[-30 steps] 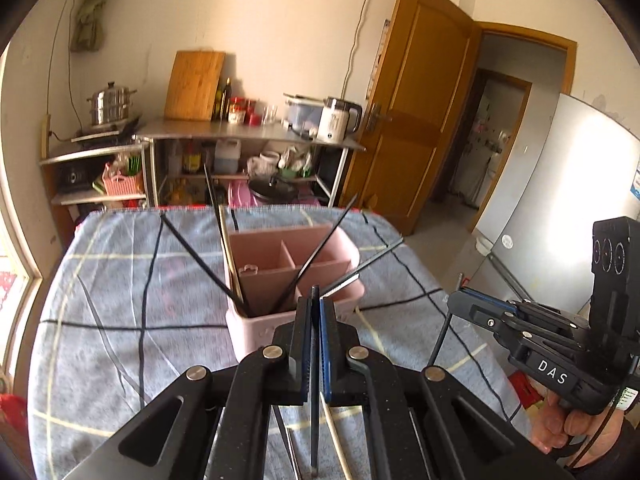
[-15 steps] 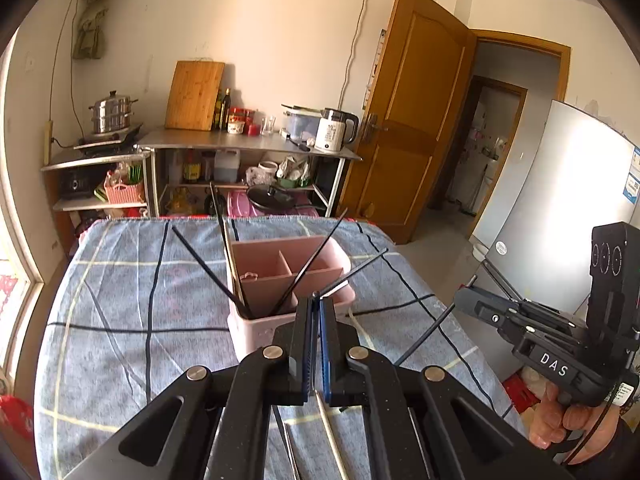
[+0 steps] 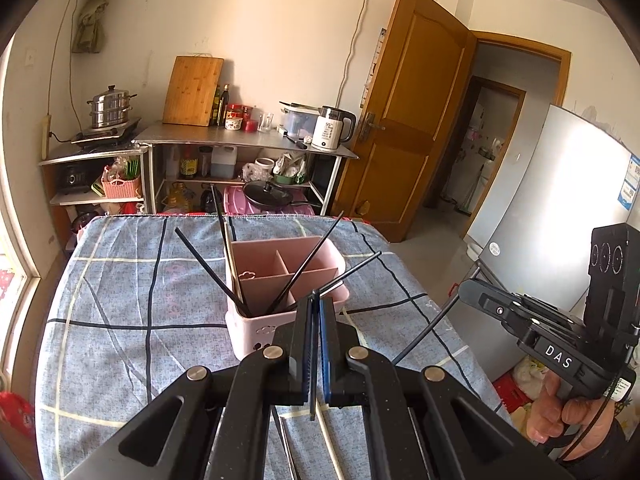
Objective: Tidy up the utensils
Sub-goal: 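Lift both held chopsticks and carry them over the pink basket, then lower both chopsticks into the basket compartments and open both tools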
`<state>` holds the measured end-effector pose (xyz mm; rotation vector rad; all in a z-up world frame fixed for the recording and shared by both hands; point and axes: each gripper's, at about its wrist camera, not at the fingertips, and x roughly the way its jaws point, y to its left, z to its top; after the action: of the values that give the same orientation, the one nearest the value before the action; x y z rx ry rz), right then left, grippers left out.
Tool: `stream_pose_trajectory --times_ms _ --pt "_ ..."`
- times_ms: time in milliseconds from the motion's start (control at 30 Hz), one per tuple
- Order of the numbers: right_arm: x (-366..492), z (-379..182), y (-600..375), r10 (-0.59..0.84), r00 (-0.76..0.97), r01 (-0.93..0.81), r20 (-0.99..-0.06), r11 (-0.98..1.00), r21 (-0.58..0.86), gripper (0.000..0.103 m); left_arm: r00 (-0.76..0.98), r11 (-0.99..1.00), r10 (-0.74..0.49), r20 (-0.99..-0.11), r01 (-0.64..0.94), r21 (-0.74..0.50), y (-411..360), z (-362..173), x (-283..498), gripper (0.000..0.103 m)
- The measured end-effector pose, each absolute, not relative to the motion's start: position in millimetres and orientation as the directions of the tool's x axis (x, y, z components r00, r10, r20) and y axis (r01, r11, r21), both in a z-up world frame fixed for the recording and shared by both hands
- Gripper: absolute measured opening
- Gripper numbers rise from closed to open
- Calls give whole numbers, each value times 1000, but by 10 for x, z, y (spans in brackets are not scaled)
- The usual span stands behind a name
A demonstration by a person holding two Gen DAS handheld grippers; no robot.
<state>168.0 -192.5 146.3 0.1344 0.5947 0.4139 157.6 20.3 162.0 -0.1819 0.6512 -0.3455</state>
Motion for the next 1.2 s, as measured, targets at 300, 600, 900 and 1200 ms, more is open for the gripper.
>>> stream_pose_trajectory --times_ms 300,600,900,1200 --pt "1767 1728 -1847 454 762 -383 -461 891 245 4 772 929 -366 -519 271 -251 323 2053 1623 3" --pt "1963 2116 -1661 471 793 -422 -386 882 208 4 825 936 -344 -448 266 -230 461 2607 1829 3" --pt "2254 2196 -1556 467 809 -417 -357 884 213 4 843 942 -319 -432 233 -241 596 2698 2209 3" --pt "2504 1826 -1488 454 789 -390 -413 891 233 4 799 942 -317 -510 202 -269 592 2140 2524 3"
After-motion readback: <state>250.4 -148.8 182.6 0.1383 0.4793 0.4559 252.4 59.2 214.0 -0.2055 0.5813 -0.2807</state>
